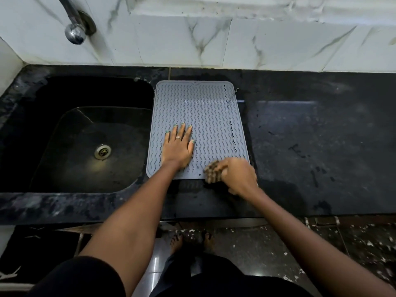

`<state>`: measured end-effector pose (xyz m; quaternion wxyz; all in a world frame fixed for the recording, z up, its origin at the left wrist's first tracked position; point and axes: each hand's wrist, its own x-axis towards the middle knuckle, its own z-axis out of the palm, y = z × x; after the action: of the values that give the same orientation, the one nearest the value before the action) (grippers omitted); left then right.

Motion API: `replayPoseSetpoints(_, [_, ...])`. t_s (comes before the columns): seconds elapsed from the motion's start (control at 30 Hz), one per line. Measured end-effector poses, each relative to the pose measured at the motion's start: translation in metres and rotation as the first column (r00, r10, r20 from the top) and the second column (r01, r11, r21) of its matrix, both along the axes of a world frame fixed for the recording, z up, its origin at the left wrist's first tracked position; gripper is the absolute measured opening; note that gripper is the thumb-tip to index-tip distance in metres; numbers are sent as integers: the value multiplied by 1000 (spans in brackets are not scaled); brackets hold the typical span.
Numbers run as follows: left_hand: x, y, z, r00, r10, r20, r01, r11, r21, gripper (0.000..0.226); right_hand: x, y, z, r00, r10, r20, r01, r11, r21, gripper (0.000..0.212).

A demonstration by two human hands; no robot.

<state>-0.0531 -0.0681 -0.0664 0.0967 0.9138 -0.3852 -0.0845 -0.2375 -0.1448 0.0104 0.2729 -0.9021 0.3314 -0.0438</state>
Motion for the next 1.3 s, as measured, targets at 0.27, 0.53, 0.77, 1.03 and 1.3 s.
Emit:
replayPoseSetpoints(0.27, [-3,0,1,1000,5,15,-5,1000,-5,55,117,-50,-3,994,58,-92,-65,995,-75,41])
replayPoseSetpoints(0.53, [2,2,4,999,15,33,-12,995,-100,52,3,19,-28,950,259,176,-175,905,-387,16])
replayPoseSetpoints(0.77, [33,-12,21,992,-10,127,34,981,-192,32,52,-19,17,999,-32,2,31,964,264,36])
replayPoseSetpoints(1.03, [104,-61,45,994,106,22,-101,983,-155,43,184,-89,49,957,-42,287,16,996,91,37])
replayPoseSetpoints(1.3, [151,-101,28,996,84,3,-84,995,-51,54,248,-117,-34,989,70,-132,-86,989,-119,59])
